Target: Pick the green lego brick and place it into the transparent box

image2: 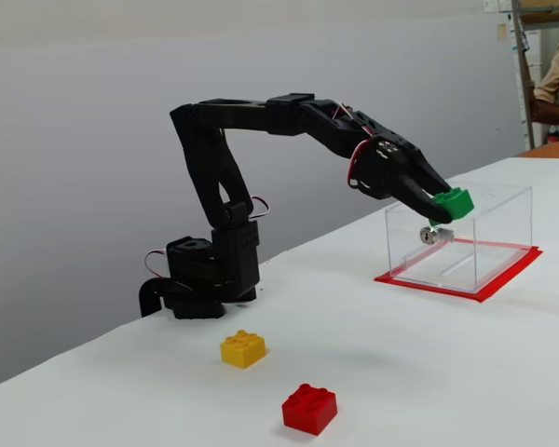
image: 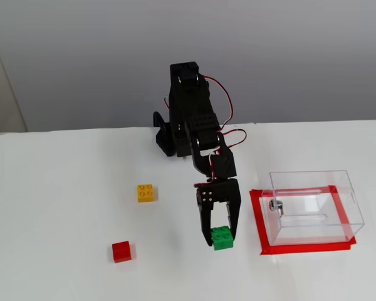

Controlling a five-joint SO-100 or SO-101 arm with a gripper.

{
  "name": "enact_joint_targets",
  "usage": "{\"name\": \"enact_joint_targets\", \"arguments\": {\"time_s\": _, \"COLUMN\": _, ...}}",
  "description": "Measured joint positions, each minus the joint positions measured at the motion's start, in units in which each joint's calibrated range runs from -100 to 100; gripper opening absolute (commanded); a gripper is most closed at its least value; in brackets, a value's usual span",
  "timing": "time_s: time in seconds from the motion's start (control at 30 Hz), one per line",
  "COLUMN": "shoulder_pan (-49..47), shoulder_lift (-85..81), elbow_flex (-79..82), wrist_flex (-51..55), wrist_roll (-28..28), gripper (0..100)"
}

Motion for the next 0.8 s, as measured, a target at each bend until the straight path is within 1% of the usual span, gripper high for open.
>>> {"name": "enact_joint_targets", "arguments": {"time_s": 0.3, "shoulder_pan": -9.4, "shoulder_lift": -1.9, "elbow_flex": 1.1, "wrist_flex": -1.2, "wrist_roll": 0.0, "gripper": 3}}
{"name": "enact_joint_targets", "arguments": {"time_s": 0.8, "shoulder_pan": -28.2, "shoulder_lift": -1.9, "elbow_flex": 1.1, "wrist_flex": -1.2, "wrist_roll": 0.0, "gripper": 3}}
